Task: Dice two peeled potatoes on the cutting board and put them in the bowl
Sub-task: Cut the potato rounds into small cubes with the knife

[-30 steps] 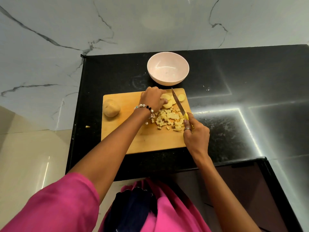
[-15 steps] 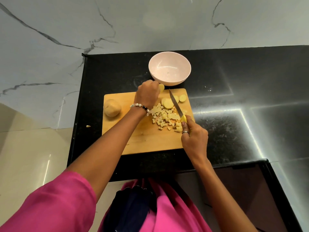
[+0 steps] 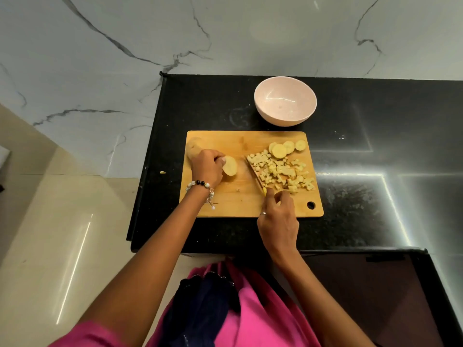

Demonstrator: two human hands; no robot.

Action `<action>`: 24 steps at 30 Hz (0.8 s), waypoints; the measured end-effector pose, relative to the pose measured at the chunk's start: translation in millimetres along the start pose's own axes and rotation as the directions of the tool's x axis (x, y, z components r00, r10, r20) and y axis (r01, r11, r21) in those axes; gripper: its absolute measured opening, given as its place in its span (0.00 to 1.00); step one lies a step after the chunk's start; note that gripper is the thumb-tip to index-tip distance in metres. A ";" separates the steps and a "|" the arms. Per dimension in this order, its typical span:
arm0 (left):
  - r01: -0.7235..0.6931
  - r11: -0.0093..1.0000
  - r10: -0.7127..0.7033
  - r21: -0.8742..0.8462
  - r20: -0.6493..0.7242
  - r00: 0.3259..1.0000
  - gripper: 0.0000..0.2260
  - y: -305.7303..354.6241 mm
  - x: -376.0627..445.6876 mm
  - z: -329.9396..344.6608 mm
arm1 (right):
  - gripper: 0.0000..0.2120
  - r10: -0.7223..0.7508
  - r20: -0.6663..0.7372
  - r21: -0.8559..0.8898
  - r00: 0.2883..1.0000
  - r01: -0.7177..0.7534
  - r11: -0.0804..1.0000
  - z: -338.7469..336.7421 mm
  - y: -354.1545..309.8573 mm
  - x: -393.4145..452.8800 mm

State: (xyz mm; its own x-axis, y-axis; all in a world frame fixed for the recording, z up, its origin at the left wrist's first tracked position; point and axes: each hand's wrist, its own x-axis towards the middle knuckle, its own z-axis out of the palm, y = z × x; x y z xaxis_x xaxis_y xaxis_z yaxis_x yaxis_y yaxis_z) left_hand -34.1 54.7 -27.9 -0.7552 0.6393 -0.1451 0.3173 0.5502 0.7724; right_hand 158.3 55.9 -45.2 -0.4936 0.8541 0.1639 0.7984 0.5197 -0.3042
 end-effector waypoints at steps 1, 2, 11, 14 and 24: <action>0.005 1.000 -0.005 0.000 0.017 1.000 0.09 -1.1 -1.4 0.1 | 0.22 0.019 -0.009 -0.015 1.000 -0.019 1.000 -1.5 -0.8 3.4; 0.002 1.000 -0.002 0.005 0.032 0.999 0.09 -1.8 -2.9 0.5 | 0.22 0.033 -0.011 -0.028 0.999 -0.033 0.999 -2.6 -1.2 6.3; -0.059 0.995 0.057 0.082 0.026 0.998 0.08 -1.5 -7.9 4.3 | 0.19 0.057 0.022 -0.087 0.998 -0.055 0.995 -0.2 -3.7 19.9; -0.047 0.997 0.046 0.066 0.015 0.999 0.08 0.0 -9.7 5.5 | 0.19 0.067 0.053 -0.039 0.996 -0.065 0.997 -0.5 -1.7 23.8; -0.090 0.988 0.073 0.127 0.137 0.988 0.18 0.0 -16.8 1.2 | 0.15 0.016 0.107 0.193 0.994 -0.037 0.980 -12.0 -5.9 6.2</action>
State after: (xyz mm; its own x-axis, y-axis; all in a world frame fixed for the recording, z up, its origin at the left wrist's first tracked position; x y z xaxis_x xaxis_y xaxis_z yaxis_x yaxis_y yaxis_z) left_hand -20.7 44.6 -26.2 -0.6444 0.7450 -0.1721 0.4541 0.5540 0.6978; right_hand 154.6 58.4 -31.2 -0.5145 0.8556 0.0571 0.7345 0.4741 -0.4855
